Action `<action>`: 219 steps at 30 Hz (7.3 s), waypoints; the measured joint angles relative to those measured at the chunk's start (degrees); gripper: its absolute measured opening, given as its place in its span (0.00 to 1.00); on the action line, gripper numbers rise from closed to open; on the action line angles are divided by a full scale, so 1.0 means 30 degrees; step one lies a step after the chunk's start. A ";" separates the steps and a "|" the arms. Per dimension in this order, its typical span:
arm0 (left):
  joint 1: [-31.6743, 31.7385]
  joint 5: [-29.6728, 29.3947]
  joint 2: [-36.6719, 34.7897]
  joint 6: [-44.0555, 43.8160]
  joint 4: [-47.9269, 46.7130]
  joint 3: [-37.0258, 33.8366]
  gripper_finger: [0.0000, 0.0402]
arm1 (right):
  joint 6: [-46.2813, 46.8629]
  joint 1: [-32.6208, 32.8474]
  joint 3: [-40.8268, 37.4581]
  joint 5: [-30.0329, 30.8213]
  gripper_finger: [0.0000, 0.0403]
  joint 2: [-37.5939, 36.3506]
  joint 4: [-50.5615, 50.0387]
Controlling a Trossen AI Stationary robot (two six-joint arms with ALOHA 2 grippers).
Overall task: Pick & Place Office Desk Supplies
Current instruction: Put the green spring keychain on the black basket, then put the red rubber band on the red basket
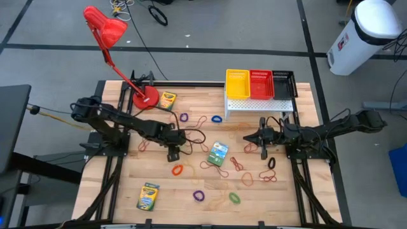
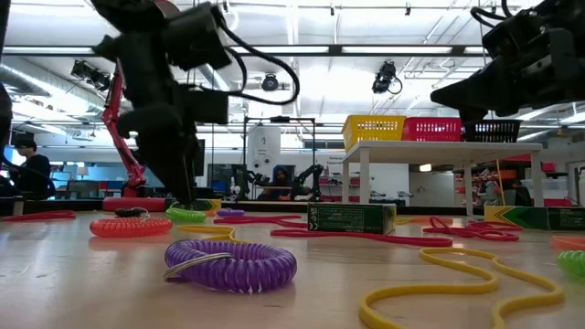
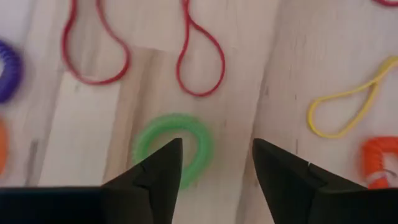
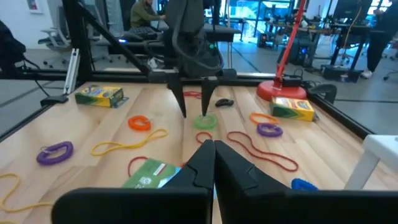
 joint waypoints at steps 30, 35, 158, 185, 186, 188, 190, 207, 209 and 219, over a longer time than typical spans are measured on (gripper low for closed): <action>0.2956 0.5663 -0.1932 0.1318 2.0073 -0.7585 0.03 | 0.2548 0.0525 0.0041 0.1826 0.02 0.1045 -0.0005; 0.3155 0.5937 0.0447 0.0749 2.2822 -0.7095 0.03 | 0.3427 0.0644 0.1652 0.2113 0.09 0.3767 0.0141; 0.3381 0.3730 0.2740 0.3480 3.2929 -0.7001 0.02 | 0.5050 -0.5760 1.5511 0.9260 0.02 0.2199 -2.3970; 0.3373 0.3443 0.2762 0.2446 3.2337 -0.6994 0.03 | 0.8510 0.1093 1.1489 0.1668 0.24 0.8700 -2.1321; 0.3373 0.3440 0.2762 0.2446 3.2329 -0.6994 0.03 | 0.8637 0.1093 1.1489 0.1369 0.27 0.9263 -2.1495; 0.3373 0.3442 0.2762 0.2446 3.2331 -0.6994 0.03 | 0.8861 0.1093 1.1489 0.1075 0.34 1.0237 -2.2037; 0.3373 0.3437 0.2762 0.2446 3.2345 -0.6994 0.03 | 0.8903 0.1093 1.1489 0.0797 0.39 1.1093 -2.2334; 0.3373 0.3444 0.2755 0.2446 3.2373 -0.6979 0.03 | 0.7452 -0.0602 1.1562 -0.0148 0.51 1.3996 -2.2238; 0.3373 0.3444 0.2748 0.2446 3.2373 -0.6979 0.03 | 0.7131 -0.0952 1.1562 -0.0600 0.50 1.3997 -2.2197; 0.3373 0.3451 0.2740 0.2446 3.2373 -0.6979 0.03 | 0.6788 -0.2383 1.1548 -0.1334 0.37 1.4149 -2.1682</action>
